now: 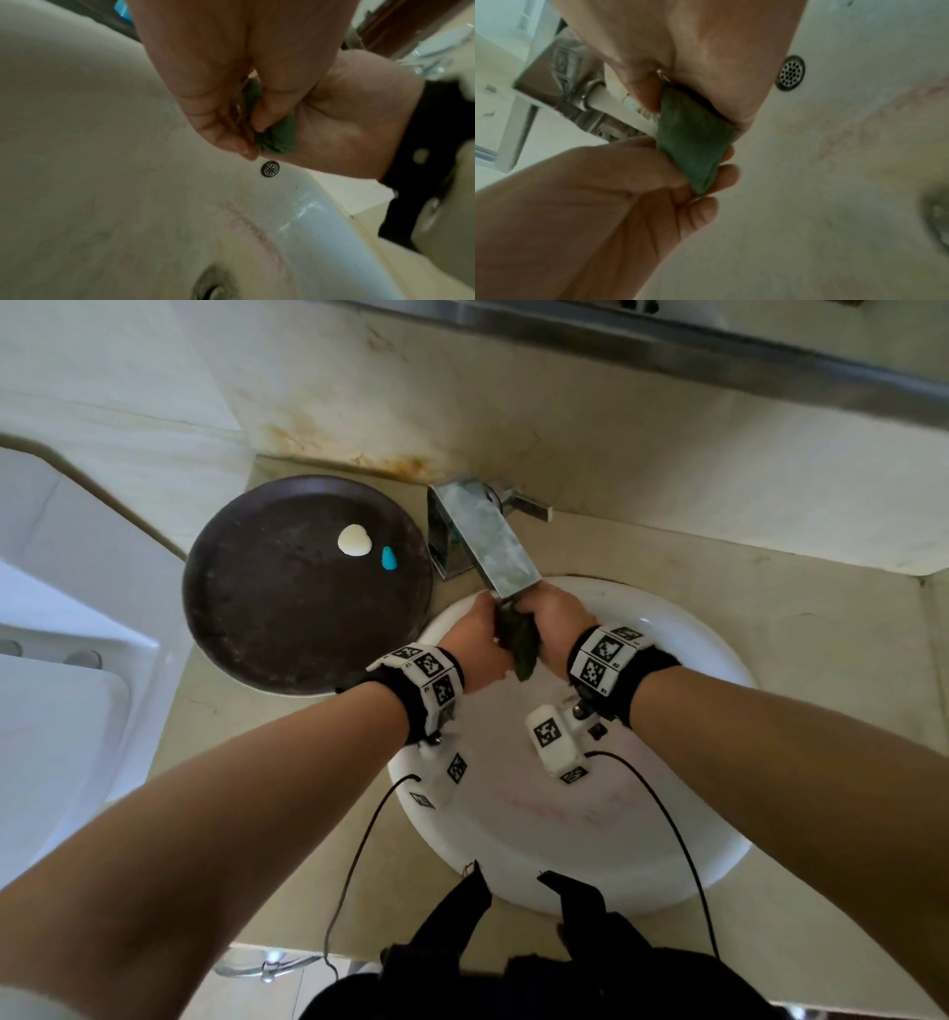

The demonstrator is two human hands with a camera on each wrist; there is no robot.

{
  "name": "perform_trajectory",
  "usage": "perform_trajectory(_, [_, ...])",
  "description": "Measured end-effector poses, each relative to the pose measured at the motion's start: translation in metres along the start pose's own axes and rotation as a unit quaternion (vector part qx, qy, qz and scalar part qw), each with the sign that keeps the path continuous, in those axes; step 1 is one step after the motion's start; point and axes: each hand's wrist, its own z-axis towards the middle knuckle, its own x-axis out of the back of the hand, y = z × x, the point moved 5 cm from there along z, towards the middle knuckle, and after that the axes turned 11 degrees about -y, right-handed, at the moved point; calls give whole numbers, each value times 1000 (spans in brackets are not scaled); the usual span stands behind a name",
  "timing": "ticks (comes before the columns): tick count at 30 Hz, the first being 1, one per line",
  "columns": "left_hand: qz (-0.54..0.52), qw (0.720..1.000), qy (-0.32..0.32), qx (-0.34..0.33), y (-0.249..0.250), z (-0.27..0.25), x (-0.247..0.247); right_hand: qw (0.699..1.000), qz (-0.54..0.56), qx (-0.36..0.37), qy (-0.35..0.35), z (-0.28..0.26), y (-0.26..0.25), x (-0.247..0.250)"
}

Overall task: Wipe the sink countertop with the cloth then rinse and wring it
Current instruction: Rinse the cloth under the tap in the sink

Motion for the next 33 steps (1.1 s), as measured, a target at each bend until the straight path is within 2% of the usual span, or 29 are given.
perform_trajectory(2, [-9,1000,8,-2,1,3,4,998,63,19,-1,-2,-3,3])
perform_trajectory(5, [-80,997,-9,-7,4,4,4,997,61,39,2,3,10,11])
perform_trajectory(7, [-79,996,-32,-19,19,1,-2,997,65,49,8,0,11,13])
perform_trajectory(10, [-106,993,-58,8,23,3,-12,998,27,55,-11,-6,5,12])
perform_trajectory(12, [-89,995,-17,29,16,6,-5,997,-14,73,-32,-5,3,11])
perform_trajectory(14, [-47,998,24,40,10,5,5,993,-78,94,6,-5,0,19])
perform_trajectory(16, [-71,997,24,20,15,1,7,993,-64,90,38,-4,2,27])
perform_trajectory(19, [-81,996,5,-47,24,-3,5,997,43,59,10,-3,8,29])
perform_trajectory(21, [-31,997,14,-62,26,-1,4,997,38,63,-23,-4,7,31])
perform_trajectory(24, [-17,1000,-11,-23,26,6,0,995,-17,55,-77,-6,6,35])
perform_trajectory(26, [-73,997,-23,26,19,14,-1,996,-46,45,-63,-6,7,39])
perform_trajectory(28, [-109,993,2,51,13,22,1,996,-72,42,-24,-6,7,44])
perform_trajectory(30, [-86,995,16,50,10,24,2,998,-52,29,-16,-7,10,45])
perform_trajectory(33, [34,999,11,31,14,24,2,999,-28,11,-43,-9,17,39])
